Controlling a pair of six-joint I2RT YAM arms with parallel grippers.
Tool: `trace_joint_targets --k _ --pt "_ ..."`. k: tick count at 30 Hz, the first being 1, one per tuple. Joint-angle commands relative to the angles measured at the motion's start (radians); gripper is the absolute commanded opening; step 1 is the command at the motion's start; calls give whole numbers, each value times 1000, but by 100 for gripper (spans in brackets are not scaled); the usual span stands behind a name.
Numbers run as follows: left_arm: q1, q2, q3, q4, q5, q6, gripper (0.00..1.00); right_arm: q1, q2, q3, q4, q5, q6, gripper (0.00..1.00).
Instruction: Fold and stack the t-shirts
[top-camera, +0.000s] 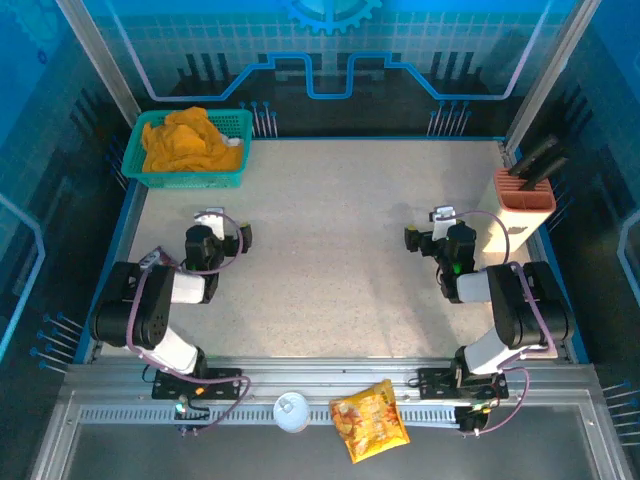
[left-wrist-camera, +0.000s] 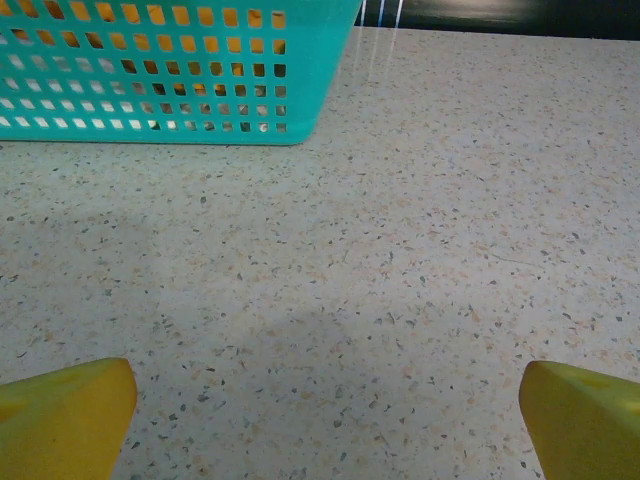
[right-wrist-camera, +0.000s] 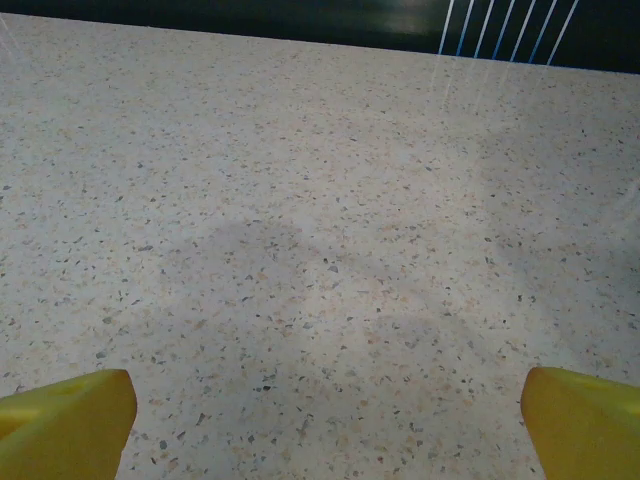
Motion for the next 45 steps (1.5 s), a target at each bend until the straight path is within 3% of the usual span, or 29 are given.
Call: trace_joint_targets --k 1,38,41,45 --pt "4 -12 8 36 13 1 99 7 -18 18 10 12 -11 100" --pt "4 -11 9 37 9 2 99 5 -20 10 24 16 -7 100" --pt "-13 -92 31 -63 -76 -1 99 22 -123 -14 -8 56 -20 100" --pt "-59 -269 132 -364 -266 -34 99 45 -341 42 -295 70 -53 100"
